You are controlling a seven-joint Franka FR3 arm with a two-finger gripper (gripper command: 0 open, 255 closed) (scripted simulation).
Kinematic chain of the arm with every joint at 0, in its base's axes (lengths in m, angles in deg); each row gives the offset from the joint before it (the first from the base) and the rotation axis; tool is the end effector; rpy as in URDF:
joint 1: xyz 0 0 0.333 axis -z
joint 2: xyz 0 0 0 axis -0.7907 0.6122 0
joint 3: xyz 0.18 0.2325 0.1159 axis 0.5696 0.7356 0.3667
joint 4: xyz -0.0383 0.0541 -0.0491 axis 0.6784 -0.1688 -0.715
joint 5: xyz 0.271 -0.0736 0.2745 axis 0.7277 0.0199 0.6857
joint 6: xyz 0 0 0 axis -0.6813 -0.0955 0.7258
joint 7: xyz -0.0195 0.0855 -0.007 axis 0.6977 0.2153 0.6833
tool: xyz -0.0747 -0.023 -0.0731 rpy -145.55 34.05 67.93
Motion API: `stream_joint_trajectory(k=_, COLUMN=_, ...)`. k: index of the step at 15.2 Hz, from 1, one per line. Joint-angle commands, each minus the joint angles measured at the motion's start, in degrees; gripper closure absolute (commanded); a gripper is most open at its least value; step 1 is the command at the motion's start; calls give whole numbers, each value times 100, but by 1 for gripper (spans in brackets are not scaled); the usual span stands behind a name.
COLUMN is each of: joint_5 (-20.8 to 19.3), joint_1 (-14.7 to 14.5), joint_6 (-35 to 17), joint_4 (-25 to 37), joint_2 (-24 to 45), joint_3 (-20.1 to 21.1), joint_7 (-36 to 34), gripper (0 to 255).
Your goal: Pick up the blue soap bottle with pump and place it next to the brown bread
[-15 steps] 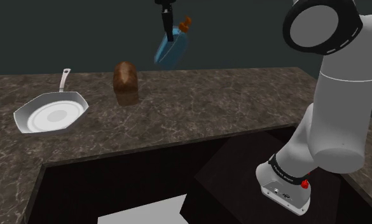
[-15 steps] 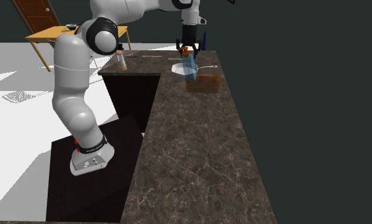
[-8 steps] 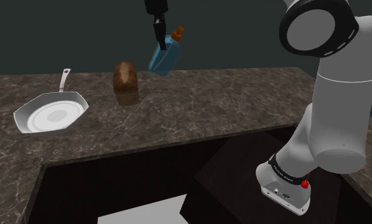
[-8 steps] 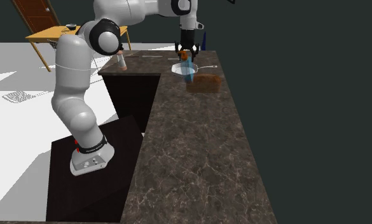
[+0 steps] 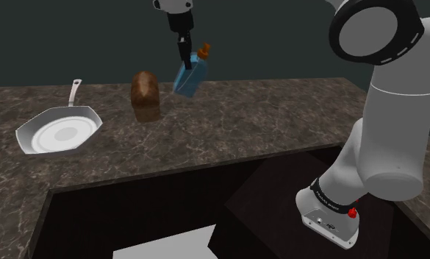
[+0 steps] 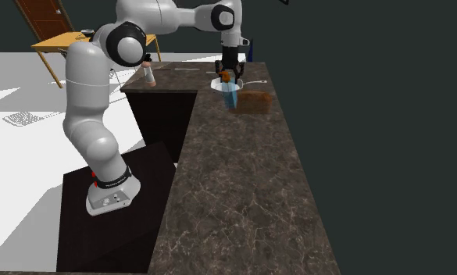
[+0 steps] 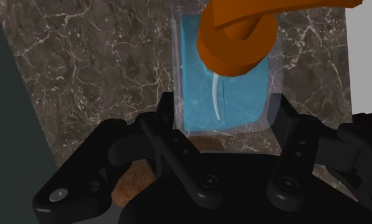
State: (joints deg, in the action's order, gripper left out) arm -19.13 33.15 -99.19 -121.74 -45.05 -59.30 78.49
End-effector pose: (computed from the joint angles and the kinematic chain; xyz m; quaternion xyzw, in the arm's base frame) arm 0.6478 0.1263 0.5004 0.9172 0.3833 -0.0985 0.0461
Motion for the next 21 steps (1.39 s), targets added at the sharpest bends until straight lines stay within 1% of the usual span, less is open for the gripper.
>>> stream_joint_trajectory(k=1, joint_5=2, joint_1=-1, joint_6=-160, joint_4=-140, joint_2=16, joint_3=3, joint_7=-15, gripper=255)
stream_joint_trajectory(k=10, joint_5=1, joint_1=-11, joint_6=-842, joint_4=-812, joint_2=30, joint_3=13, joint_7=-82, gripper=255)
stream_joint_trajectory(k=21, joint_5=13, joint_1=-9, joint_6=-1607, joint_4=-1417, joint_2=194, joint_3=26, joint_7=-147, gripper=255)
